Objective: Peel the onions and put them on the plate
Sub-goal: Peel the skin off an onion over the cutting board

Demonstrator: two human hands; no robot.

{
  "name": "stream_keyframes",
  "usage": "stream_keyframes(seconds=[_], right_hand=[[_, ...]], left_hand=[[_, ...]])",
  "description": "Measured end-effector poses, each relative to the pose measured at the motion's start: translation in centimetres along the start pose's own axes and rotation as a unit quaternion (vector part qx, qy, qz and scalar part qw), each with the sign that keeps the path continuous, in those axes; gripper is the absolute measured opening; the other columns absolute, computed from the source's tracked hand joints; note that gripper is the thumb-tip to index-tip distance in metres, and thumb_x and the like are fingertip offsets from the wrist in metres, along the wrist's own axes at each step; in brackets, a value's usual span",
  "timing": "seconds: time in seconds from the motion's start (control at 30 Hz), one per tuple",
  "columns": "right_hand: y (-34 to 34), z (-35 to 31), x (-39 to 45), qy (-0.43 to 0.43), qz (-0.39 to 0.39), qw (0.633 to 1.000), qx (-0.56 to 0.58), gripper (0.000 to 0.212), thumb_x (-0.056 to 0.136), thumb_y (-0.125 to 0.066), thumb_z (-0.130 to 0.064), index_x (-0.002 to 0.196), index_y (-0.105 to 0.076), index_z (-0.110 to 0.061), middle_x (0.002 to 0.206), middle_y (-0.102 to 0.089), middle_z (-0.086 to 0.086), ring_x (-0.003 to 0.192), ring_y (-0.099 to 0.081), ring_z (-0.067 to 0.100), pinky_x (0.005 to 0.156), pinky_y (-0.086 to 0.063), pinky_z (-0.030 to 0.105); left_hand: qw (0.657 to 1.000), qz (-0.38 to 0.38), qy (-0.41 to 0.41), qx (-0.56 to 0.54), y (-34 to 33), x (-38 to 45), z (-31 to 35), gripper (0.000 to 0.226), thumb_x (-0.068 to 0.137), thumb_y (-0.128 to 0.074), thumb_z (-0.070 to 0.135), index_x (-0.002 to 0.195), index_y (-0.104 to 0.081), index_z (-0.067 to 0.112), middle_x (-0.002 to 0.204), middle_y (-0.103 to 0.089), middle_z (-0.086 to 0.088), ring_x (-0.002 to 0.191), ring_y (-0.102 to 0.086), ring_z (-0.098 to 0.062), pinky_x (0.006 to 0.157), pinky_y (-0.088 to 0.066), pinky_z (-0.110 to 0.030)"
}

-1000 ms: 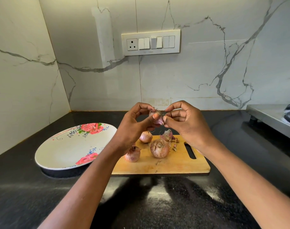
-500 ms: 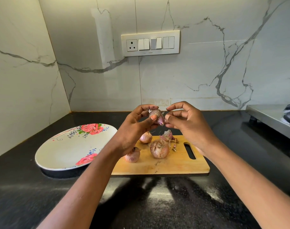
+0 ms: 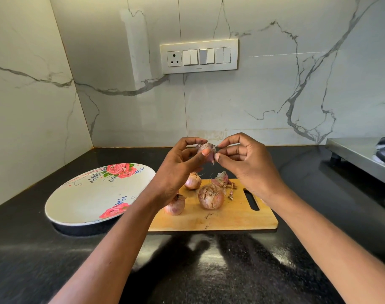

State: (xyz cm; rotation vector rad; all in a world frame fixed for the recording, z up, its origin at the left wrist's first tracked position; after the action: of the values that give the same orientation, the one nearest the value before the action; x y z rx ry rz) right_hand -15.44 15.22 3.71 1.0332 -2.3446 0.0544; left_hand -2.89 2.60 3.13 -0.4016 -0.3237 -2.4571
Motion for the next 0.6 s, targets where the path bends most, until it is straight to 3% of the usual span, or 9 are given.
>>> stream_keyframes(seconds=[0.13,0.43,0.6], right_hand=[[-0.41,-0.25,-0.32,0.028,-0.020,0.999,-0.009,0.020,0.085,-0.079,-0.007,0.101,-0.068,-0.013,0.086,-0.076,0.001,0.081,-0.073,0.012,0.074,-0.059,0.021],[-0.36,-0.15,-0.07,0.037,0.005,0.999,-0.002,0.017,0.084,-0.079,-0.007,0.095,-0.071,-0.018,0.088,-0.075,-0.004,0.082,-0.072,0.006,0.074,-0.056,0.019],[-0.51,0.36,0.12,-0.022,0.030,0.994,0.106,0.015,0.085,-0.078,-0.005,0.095,-0.072,-0.015,0.092,-0.077,0.007,0.093,-0.075,0.025,0.086,-0.061,0.038]], left_hand=[[1.000,0.018,-0.013,-0.001,0.09,-0.02,-0.12,0.048,0.079,-0.074,0.039,0.120,-0.058,0.019,0.109,-0.074,-0.013,0.106,-0.070,-0.030,0.099,-0.056,-0.047],[0.996,-0.011,-0.001,-0.086,0.23,0.01,-0.09,0.038,0.083,-0.070,0.025,0.118,-0.060,0.016,0.103,-0.074,-0.013,0.100,-0.072,-0.025,0.099,-0.055,-0.039],[0.992,-0.014,0.006,-0.122,0.15,0.05,0.10,0.037,0.085,-0.068,0.023,0.120,-0.060,0.017,0.100,-0.073,-0.010,0.099,-0.071,-0.021,0.098,-0.055,-0.035]])
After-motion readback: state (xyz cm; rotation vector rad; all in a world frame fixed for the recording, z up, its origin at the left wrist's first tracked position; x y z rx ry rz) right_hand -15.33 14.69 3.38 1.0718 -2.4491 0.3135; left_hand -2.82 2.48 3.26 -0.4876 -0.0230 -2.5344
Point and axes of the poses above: each hand's wrist, its own x-axis towards the middle knuckle, its own y-axis out of the back of the hand, z = x × y, the point moved 2 cm from there along x, towards the middle knuckle
